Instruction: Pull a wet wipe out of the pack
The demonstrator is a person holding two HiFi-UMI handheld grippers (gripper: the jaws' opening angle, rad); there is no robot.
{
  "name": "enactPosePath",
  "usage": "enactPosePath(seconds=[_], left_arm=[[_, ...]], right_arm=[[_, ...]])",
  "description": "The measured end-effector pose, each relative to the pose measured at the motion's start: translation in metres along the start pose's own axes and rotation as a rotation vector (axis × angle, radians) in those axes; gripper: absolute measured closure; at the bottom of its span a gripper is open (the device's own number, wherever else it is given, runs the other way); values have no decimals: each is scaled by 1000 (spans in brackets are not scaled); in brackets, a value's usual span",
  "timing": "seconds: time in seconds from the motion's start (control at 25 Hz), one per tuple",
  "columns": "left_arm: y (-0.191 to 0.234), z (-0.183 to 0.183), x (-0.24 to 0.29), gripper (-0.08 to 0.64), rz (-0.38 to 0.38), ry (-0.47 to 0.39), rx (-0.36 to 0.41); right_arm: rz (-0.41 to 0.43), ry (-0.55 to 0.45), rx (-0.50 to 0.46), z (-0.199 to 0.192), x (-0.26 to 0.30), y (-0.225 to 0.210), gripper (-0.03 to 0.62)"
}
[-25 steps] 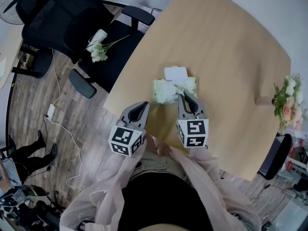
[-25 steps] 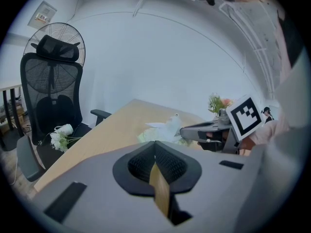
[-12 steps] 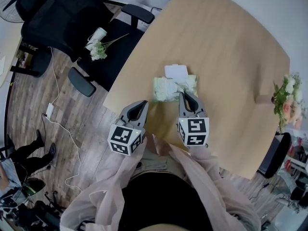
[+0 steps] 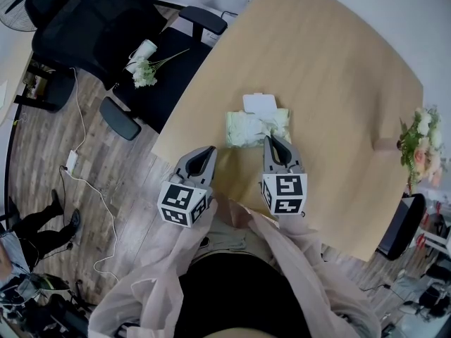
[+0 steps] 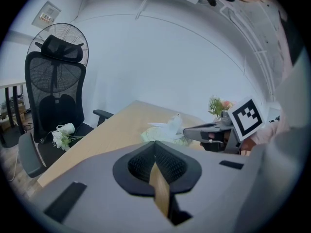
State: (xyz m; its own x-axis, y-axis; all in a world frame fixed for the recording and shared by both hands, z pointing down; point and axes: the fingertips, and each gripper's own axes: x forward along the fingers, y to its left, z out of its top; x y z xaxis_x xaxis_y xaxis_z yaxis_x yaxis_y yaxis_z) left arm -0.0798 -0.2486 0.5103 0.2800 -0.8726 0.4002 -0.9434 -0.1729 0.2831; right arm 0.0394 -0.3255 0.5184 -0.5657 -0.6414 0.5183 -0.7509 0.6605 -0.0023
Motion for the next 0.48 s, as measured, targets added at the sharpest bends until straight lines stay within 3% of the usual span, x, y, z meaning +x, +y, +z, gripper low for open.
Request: enactPosePath(seconds=[0.48], left_arm=[[4,-4,-4,549,-5,2,-1]], right_arm=[[-19,4,-4,-3,-6,1,574]])
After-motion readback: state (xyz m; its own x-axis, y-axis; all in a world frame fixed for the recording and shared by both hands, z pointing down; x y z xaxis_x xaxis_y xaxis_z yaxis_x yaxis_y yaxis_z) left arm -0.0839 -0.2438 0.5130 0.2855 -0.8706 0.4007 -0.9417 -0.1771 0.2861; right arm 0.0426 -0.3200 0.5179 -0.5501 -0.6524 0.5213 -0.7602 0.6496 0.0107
